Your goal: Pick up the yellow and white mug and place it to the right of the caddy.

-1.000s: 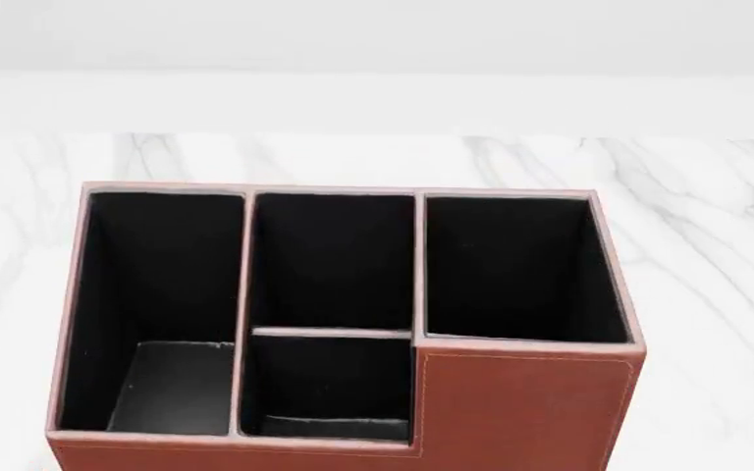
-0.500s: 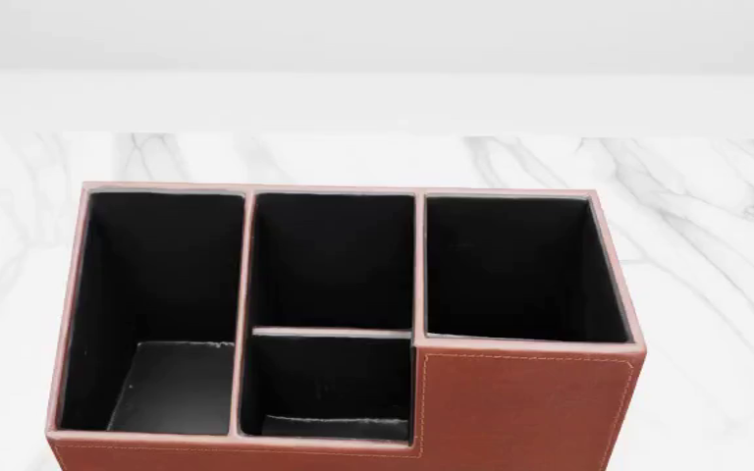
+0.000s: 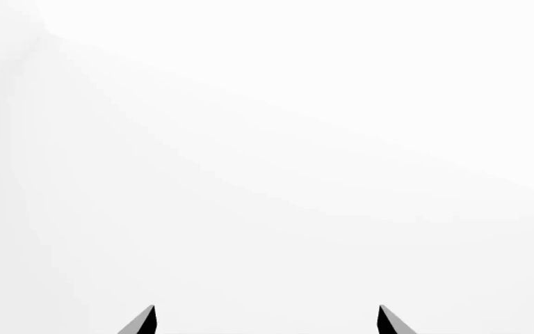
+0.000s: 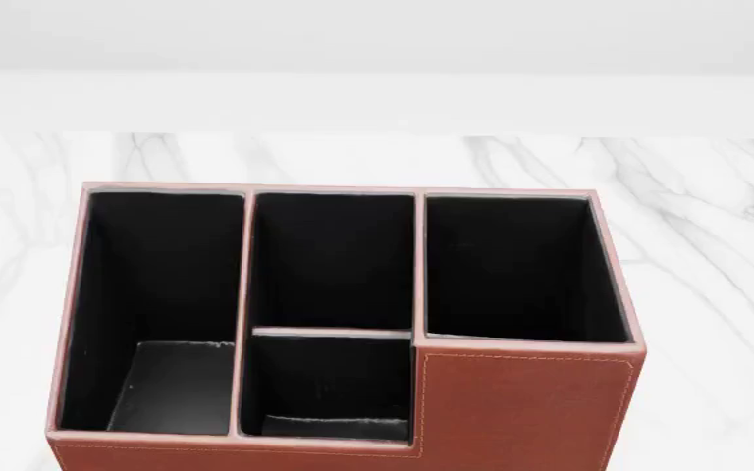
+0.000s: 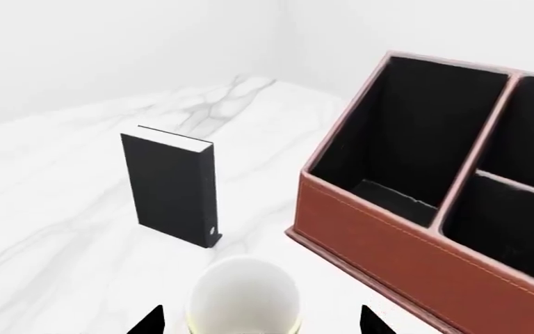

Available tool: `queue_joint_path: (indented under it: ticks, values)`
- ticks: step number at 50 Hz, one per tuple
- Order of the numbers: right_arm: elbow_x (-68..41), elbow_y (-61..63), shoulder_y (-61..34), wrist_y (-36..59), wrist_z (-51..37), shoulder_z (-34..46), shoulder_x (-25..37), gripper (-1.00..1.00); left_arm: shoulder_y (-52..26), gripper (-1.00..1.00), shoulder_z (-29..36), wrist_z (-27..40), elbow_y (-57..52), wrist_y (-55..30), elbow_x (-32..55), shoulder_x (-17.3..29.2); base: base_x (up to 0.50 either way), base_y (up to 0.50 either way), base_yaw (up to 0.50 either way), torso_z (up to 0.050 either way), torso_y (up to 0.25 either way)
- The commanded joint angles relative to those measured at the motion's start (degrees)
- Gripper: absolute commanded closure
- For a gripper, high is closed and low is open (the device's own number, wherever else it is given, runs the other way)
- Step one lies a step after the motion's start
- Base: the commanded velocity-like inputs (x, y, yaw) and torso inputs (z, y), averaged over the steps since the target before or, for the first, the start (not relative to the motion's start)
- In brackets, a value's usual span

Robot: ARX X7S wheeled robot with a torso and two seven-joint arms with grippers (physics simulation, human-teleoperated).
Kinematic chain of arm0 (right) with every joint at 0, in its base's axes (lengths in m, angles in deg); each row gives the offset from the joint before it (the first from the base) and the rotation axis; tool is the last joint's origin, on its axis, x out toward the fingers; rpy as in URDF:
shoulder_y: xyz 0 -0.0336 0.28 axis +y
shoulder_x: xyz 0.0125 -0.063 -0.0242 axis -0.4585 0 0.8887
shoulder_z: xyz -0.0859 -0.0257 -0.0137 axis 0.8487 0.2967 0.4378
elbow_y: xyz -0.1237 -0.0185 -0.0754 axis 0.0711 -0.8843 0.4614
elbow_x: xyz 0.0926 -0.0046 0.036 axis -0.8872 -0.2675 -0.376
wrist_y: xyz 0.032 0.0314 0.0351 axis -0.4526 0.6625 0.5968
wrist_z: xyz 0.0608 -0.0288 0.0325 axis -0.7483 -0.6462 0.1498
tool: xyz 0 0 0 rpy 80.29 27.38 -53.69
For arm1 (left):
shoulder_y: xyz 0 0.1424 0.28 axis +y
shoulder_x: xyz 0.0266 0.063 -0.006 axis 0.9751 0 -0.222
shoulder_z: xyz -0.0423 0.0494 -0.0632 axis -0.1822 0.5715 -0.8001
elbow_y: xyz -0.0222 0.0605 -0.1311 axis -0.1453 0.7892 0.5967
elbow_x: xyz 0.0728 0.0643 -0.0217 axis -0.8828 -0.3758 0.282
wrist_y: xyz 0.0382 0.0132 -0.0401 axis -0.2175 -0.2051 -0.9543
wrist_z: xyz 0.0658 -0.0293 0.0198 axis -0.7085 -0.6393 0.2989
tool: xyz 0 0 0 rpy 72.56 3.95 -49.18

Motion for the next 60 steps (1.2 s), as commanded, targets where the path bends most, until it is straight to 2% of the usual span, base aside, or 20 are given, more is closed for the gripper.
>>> queue_joint_path:
  ticks: [1,22,60]
  values:
    - [0.7,-0.9,1.3,-0.6,0.9,0.2,-0.1,-1.0,0.0,-1.0,-0.1,-0.2,0.0,0.1,0.2,0.0,0.0,0.0,0.0,0.0,0.0]
    - [1.0,-3.7,3.6,-2.2,3.2,0.3,-0.4,-1.0,0.0,-1.0,0.4,-0.2,0.0,0.3,-0.3,0.0,0.0,0.0,0.0,0.0,0.0]
    - [-4.1,-17.3,7.5,-7.4,12.7,-1.7,-1.6,-1.0,0.0,-1.0,0.6,-0.3,0.0,0.4,-0.4,0.0,0.0,0.0,0.0,0.0,0.0]
